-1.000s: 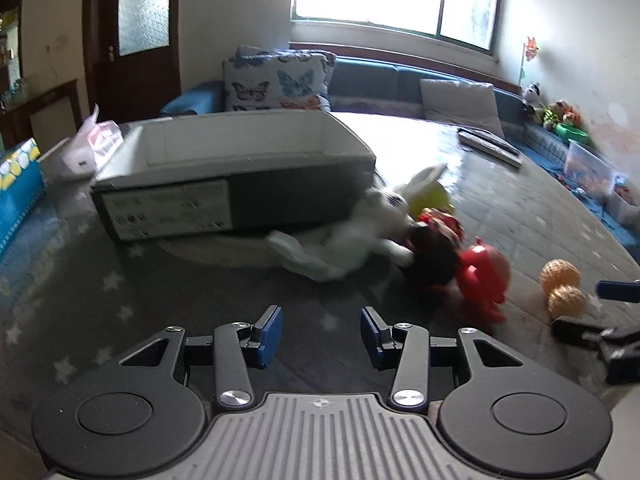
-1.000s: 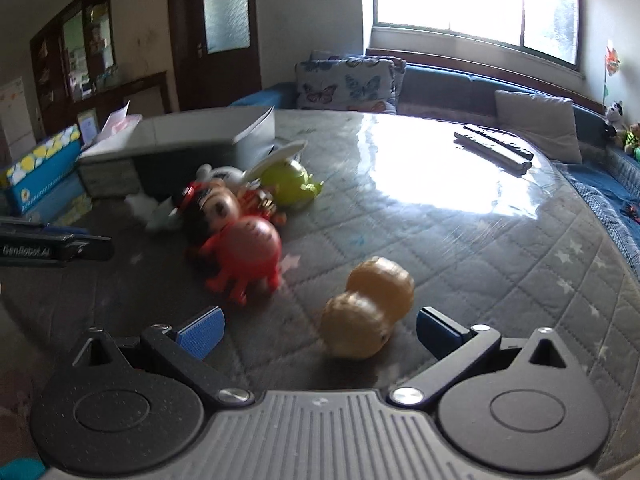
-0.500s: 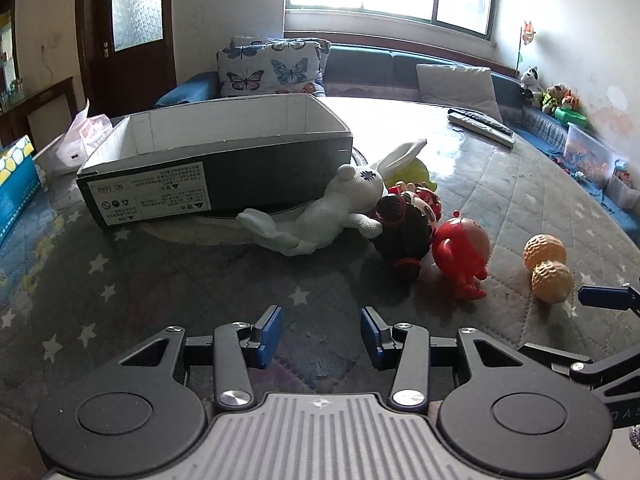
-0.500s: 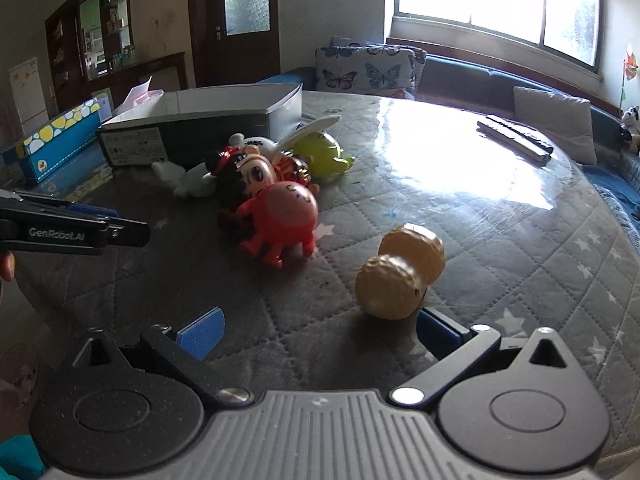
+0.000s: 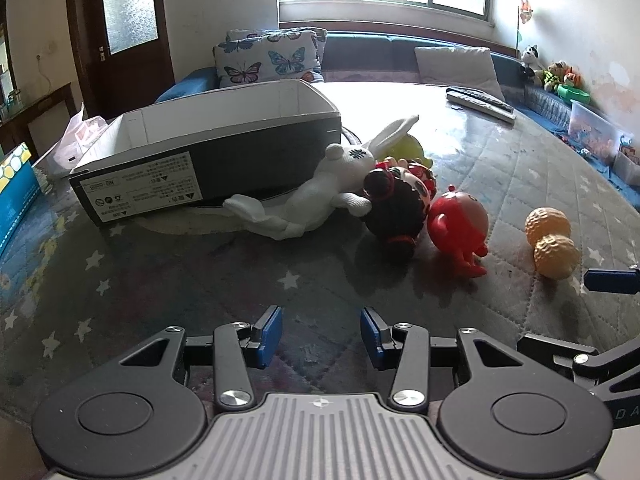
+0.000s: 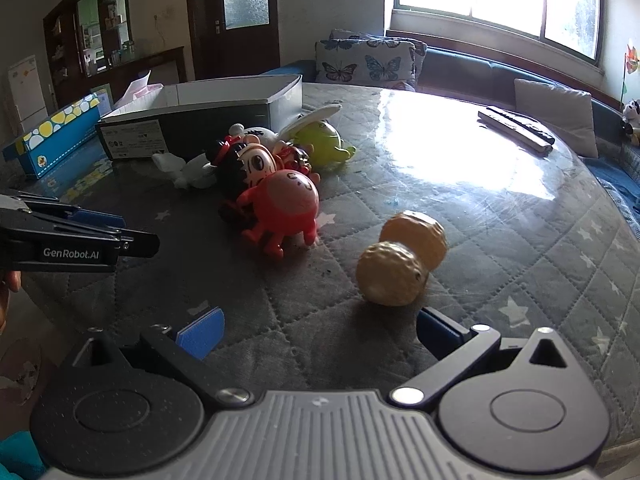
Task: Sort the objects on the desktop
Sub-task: 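Move the left tool toward the tan peanut toy on the table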
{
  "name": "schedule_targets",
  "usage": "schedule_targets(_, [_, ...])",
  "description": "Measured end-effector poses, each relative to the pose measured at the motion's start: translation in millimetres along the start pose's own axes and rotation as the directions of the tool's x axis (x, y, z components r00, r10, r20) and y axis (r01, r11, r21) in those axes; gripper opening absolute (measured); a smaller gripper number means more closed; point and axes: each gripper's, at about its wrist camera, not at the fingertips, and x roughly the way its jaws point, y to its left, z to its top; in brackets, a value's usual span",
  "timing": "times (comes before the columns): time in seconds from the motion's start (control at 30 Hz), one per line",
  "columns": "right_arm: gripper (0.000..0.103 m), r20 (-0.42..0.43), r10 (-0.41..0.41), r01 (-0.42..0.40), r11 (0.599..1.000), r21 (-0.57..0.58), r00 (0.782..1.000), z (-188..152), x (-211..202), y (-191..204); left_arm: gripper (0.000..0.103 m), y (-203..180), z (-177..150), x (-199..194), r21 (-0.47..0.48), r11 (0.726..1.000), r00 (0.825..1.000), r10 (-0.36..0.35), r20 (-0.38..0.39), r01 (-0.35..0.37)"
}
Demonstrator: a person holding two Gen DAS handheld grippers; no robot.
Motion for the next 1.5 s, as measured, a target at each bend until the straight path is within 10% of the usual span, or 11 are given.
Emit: schedule_targets(1.5, [0.103, -0.046, 0.039, -0.039, 0.999, 0.008, 0.998, 3.2, 22.4, -17.2, 0.046, -11.0, 8.1, 12.0, 0.027, 0.999, 0.997, -0.033, -0.065, 0.034])
